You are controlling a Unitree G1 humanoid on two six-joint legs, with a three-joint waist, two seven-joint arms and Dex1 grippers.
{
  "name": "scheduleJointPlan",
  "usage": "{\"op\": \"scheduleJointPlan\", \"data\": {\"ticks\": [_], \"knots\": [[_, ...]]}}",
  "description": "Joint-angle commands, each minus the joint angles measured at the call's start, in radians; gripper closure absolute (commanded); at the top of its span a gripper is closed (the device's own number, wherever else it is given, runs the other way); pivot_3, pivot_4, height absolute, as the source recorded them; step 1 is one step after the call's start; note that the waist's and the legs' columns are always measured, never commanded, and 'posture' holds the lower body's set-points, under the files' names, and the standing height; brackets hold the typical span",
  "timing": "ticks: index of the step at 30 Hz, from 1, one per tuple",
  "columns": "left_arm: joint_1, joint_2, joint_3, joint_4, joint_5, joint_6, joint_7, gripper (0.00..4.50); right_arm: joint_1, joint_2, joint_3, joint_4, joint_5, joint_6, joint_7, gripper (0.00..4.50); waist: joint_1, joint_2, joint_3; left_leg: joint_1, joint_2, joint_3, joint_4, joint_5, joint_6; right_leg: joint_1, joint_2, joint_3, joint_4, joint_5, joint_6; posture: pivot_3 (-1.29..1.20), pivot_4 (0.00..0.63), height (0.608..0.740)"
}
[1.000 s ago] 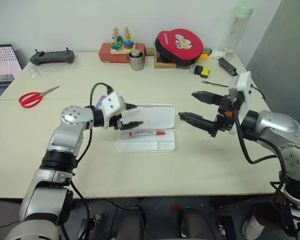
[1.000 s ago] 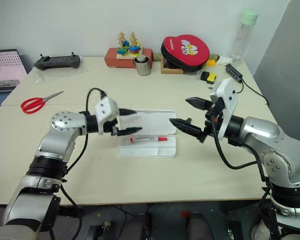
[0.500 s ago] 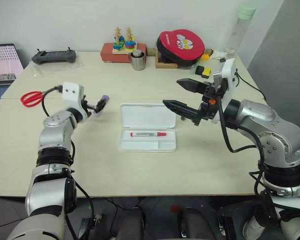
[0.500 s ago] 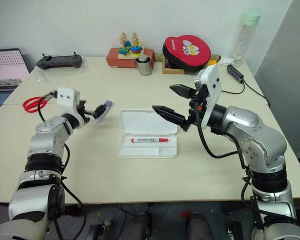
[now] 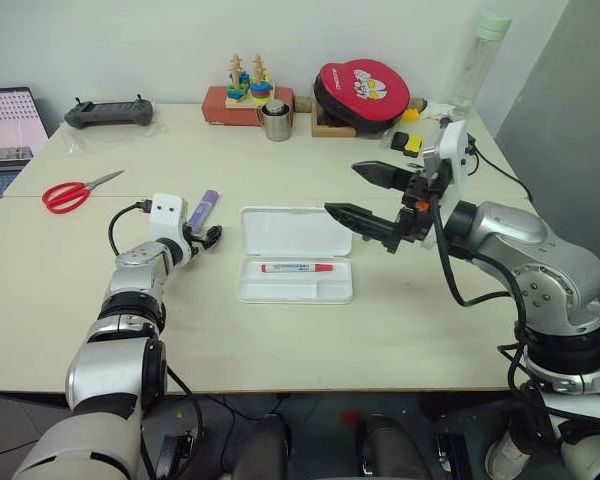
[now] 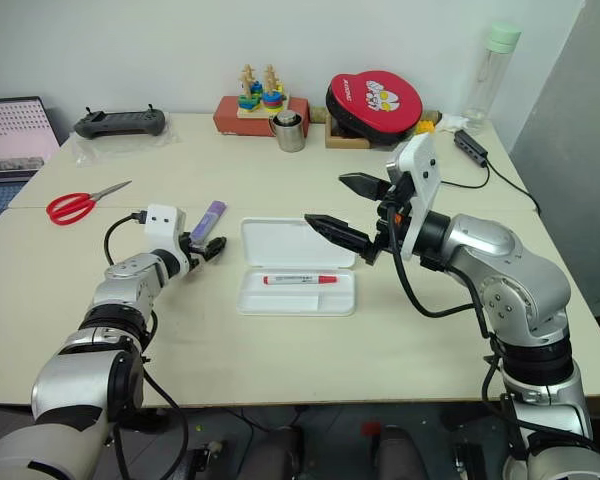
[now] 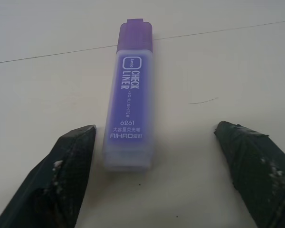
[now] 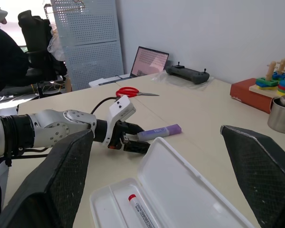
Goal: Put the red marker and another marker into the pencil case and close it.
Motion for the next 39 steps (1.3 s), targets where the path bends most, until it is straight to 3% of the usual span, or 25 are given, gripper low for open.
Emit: {"op": "scheduleJointPlan", "data": {"ticks": [1,10,17,22,24,26,29,33,39], "knots": [[-0.02,0.002,0.01,0.009,-0.002,-0.002,0.003,1.41,-0.005,-0.008,-0.032,-0.045,0.01,-0.006,-0.001,0.0,-0.001,0.0,0.0,0.0,0.0,0.0,0.0,0.0,0.0,0.0,0.0,0.0,0.0,0.0,0.0,0.0,0.15,0.74],[-0.015,0.002,0.032,0.0,-0.02,0.007,0.032,3.23,-0.006,-0.01,-0.036,-0.044,0.013,-0.002,-0.003,0.0,-0.002,0.0,0.0,0.0,0.0,0.0,0.0,0.0,0.0,0.0,0.0,0.0,0.0,0.0,0.0,0.0,0.15,0.74],[-0.012,-0.007,0.114,-0.116,-0.102,-0.061,0.027,3.31,0.003,-0.019,-0.062,-0.055,0.036,-0.001,0.005,0.0,-0.001,0.0,0.0,0.0,0.0,0.0,0.0,0.0,0.0,0.0,0.0,0.0,0.0,0.0,0.0,0.0,0.15,0.74],[0.041,-0.033,0.123,-0.62,-0.348,0.059,-0.296,3.31,0.013,-0.046,-0.115,-0.065,0.079,0.014,0.019,0.0,0.003,-0.001,0.0,-0.004,0.0,-0.001,0.0,0.001,-0.001,-0.002,-0.001,-0.002,-0.002,0.003,-0.005,0.0,0.15,0.74],[0.107,0.005,0.04,-0.901,-0.472,0.226,-0.459,3.31,0.016,-0.064,-0.135,-0.068,0.097,0.022,0.027,0.0,0.001,0.0,0.0,-0.006,-0.001,0.0,0.0,0.001,-0.002,-0.002,-0.002,-0.001,-0.002,0.003,-0.005,0.0,0.15,0.74],[0.195,0.096,-0.088,-1.095,-0.502,0.327,-0.647,3.31,0.018,-0.085,-0.149,-0.063,0.104,0.021,0.039,0.0,-0.003,0.0,0.0,-0.005,-0.001,0.001,0.0,0.001,-0.002,-0.002,-0.002,0.001,-0.003,0.003,-0.005,0.0,0.15,0.74],[0.257,0.21,-0.219,-1.128,-0.384,0.297,-0.772,3.31,0.017,-0.103,-0.156,-0.052,0.101,0.015,0.043,0.0,-0.007,0.002,0.0,0.002,0.0,0.009,-0.003,0.0,-0.001,-0.001,-0.002,0.009,-0.003,0.003,-0.005,0.0,0.15,0.74],[0.258,0.321,-0.351,-1.002,-0.182,0.115,-0.891,3.31,0.034,-0.115,-0.165,-0.058,0.099,0.011,0.045,0.0,-0.015,0.002,0.0,0.004,0.005,0.016,-0.003,0.0,0.001,-0.003,0.004,0.015,-0.001,0.002,-0.002,0.0,0.15,0.74],[0.222,0.331,-0.392,-0.862,-0.086,0.022,-0.947,3.31,0.078,-0.118,-0.16,-0.1,0.106,0.027,0.033,0.0,-0.001,0.002,0.0,0.004,0.015,0.02,-0.001,0.0,0.001,-0.004,0.012,0.016,-0.005,0.005,-0.008,0.0,0.15,0.74]]}}
